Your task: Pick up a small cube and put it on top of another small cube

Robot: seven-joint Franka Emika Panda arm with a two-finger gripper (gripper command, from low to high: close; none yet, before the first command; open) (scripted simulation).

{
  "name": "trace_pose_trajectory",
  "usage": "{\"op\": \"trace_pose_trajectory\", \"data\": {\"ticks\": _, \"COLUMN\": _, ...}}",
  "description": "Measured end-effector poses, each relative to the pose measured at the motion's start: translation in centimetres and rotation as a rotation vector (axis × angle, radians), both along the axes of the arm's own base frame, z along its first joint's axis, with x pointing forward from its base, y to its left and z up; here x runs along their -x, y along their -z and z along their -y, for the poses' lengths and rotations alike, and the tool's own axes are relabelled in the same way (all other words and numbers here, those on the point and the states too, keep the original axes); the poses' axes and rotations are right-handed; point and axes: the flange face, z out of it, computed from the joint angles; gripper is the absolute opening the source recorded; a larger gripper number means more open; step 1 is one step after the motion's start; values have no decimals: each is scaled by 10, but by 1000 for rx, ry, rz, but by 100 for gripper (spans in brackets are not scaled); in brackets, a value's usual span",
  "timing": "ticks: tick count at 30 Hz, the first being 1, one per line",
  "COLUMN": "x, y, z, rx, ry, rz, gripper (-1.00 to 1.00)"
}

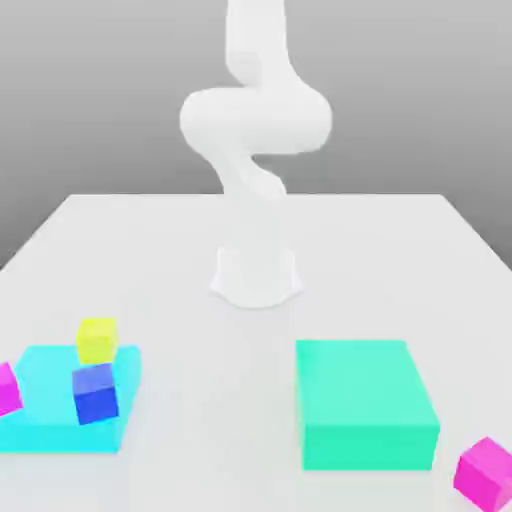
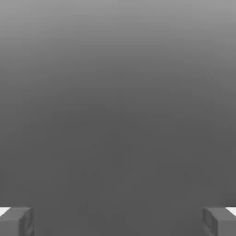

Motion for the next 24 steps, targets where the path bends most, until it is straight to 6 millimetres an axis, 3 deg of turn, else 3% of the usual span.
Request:
{"op": "trace_pose_trajectory", "data": {"ticks": 6, "x": -67, "y": 81, "z": -49, "rx": 31, "ry": -113, "rz": -152, "gripper": 0}}
{"op": "trace_pose_trajectory", "data": {"ticks": 12, "x": -109, "y": 173, "z": -106, "rx": 70, "ry": -225, "rz": -297, "gripper": 0}}
{"op": "trace_pose_trajectory", "data": {"ticks": 17, "x": -124, "y": 258, "z": -158, "rx": 112, "ry": -325, "rz": -416, "gripper": 0}}
{"op": "trace_pose_trajectory", "data": {"ticks": 20, "x": -122, "y": 312, "z": -192, "rx": 142, "ry": -391, "rz": -486, "gripper": 0}}
{"op": "trace_pose_trajectory", "data": {"ticks": 24, "x": -115, "y": 384, "z": -220, "rx": 178, "ry": -453, "rz": -581, "gripper": 0}}
